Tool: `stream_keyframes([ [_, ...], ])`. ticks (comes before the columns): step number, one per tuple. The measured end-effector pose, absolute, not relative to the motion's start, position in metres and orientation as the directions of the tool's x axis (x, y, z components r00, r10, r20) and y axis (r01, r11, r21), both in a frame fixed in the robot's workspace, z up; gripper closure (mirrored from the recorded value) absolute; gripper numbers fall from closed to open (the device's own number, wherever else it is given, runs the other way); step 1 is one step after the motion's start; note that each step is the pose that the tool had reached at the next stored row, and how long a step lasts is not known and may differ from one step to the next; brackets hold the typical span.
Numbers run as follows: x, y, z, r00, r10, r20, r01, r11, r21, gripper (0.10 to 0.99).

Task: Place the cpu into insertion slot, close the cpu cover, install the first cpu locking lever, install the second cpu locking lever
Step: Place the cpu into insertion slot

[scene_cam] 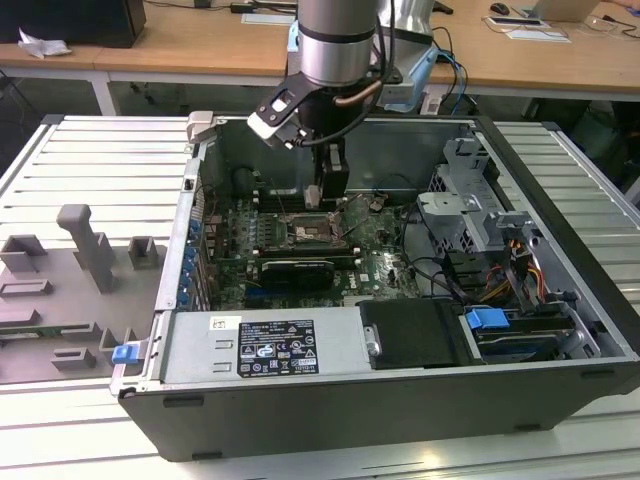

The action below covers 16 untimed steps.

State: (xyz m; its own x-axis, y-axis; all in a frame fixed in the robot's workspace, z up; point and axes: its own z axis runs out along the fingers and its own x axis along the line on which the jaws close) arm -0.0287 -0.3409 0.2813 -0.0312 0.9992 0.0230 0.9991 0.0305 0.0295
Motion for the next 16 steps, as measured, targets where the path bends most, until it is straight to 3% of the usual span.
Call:
stream_keyframes([
  [16, -0.035, -0.333, 0.244, -0.019, 1.000, 0.024, 0.999, 0.019, 0.030, 0.545],
])
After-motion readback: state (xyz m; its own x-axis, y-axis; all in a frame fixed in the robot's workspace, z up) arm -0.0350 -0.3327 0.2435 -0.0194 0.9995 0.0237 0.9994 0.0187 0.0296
